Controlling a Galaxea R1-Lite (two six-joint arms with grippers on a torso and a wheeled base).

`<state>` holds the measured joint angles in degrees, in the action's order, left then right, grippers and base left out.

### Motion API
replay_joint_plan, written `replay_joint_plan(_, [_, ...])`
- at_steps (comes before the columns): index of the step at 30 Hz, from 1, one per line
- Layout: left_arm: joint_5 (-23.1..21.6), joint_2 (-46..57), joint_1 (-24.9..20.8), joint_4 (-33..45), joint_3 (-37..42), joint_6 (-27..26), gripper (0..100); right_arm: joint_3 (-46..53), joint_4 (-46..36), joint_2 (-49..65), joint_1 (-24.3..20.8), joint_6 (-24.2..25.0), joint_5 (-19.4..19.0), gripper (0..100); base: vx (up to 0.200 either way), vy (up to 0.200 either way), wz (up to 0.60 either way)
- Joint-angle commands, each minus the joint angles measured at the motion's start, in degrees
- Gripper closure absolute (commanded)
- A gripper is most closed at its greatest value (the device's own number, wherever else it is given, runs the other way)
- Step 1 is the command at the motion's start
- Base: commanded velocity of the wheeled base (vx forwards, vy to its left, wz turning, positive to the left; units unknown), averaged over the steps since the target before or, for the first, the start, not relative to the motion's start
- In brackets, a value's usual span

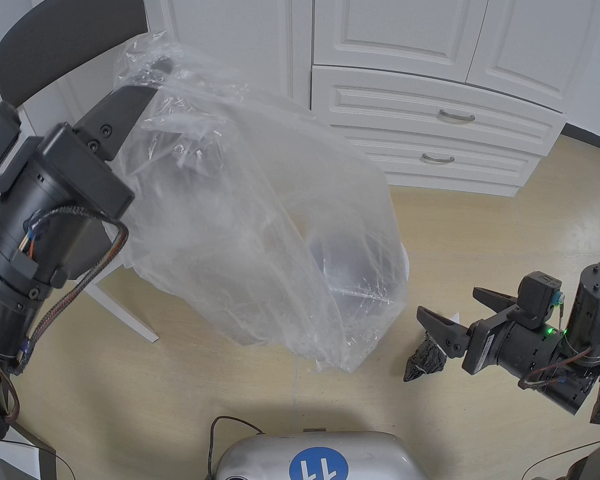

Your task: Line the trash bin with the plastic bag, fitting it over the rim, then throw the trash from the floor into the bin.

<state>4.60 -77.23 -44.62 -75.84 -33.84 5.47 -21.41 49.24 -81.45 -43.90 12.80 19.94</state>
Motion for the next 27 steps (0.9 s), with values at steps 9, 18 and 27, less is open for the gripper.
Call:
replay_joint_plan(9, [0.1, 2.2, -3.9, -0.1, 0.0, 0.1, 100, -0.4, 0.3, -4.5, -1.0, 2.0, 0.2, 0, 0.0, 0.0, 0.0])
replay_joint_plan(18, [0.1, 2.4, -4.3, -0.1, 0.0, 0.1, 100, -0.5, 7.6, -10.0, -1.2, 5.2, 0.2, 0, 0.0, 0.0, 0.0])
replay_joint_plan(27, [0.1, 3.8, -4.6, -0.1, -0.1, 0.1, 100, -7.7, 11.5, -18.2, -1.6, 7.9, 0.0, 0, 0.0, 0.0, 0.0])
